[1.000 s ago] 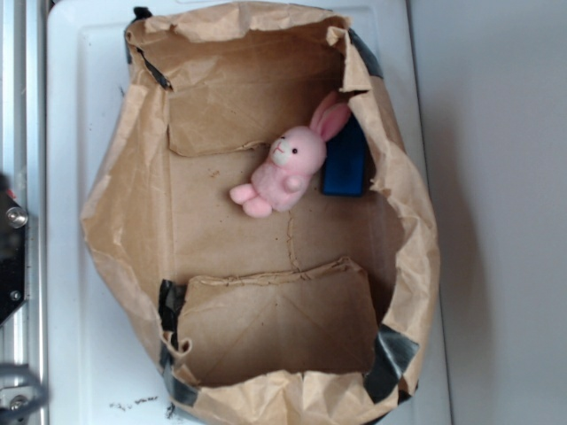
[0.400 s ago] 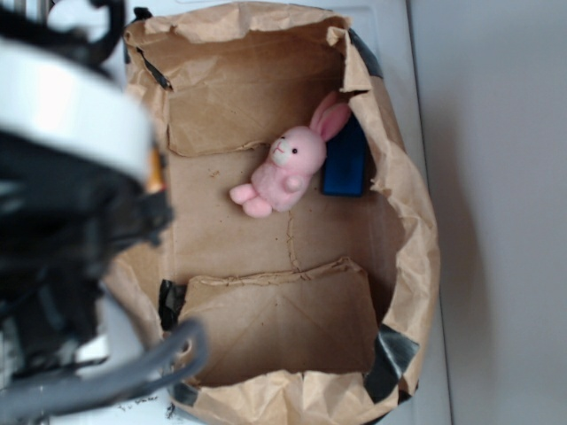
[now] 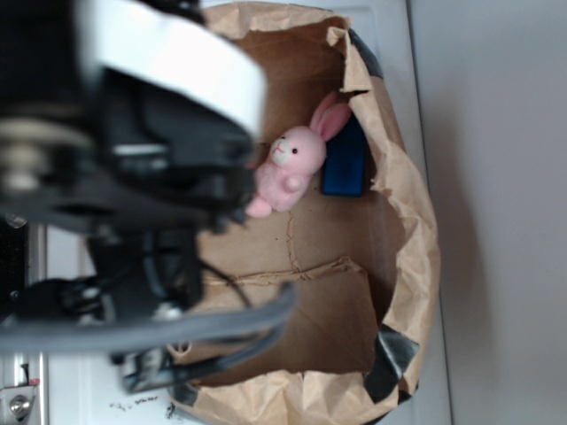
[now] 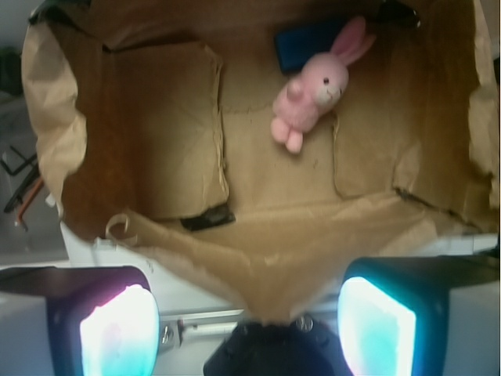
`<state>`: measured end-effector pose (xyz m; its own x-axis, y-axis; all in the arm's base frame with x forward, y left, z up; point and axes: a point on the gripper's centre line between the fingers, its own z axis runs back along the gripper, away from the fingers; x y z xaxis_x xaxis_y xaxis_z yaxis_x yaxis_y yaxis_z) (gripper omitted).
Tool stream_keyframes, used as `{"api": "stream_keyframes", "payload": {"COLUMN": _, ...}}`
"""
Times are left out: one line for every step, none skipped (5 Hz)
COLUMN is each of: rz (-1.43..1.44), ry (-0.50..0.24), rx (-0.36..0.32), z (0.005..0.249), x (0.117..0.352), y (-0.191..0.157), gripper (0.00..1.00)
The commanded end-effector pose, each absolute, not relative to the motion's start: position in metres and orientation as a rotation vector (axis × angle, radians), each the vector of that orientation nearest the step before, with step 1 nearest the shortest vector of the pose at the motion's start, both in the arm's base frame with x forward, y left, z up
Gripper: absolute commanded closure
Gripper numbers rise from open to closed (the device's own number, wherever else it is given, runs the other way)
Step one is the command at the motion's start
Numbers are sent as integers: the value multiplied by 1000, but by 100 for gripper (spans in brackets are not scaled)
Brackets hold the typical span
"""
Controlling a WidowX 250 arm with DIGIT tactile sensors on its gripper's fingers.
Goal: Grab the pink bunny.
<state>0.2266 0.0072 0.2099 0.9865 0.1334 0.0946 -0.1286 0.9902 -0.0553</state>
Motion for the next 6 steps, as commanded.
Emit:
{"api": "stream_keyframes", "payload": {"rz": 186, "ry": -185, "rx": -31, "z": 217, "x": 251, "y": 8, "gripper": 0}}
{"api": "stream_keyframes", "payload": {"rz": 221, "ry": -205, "rx": -49, "z": 216, "x": 261, "y": 15, "gripper": 0}}
{"api": "stream_keyframes", "payload": {"rz": 335, "ry": -230, "rx": -47, "z": 209, "x": 267, "y": 23, "gripper": 0}}
{"api": "stream_keyframes", "payload": {"rz": 479, "ry": -252, "rx": -95, "z": 206, "x": 269, "y": 35, "gripper": 0}}
{"api": "stream_keyframes", "payload": {"rz": 613, "ry": -301, "rx": -102, "z": 203, "x": 269, "y": 37, "gripper": 0}}
{"api": "stream_keyframes", "payload": {"rz": 669, "ry": -346, "rx": -75, "z": 199, "x": 264, "y": 40, "gripper": 0}}
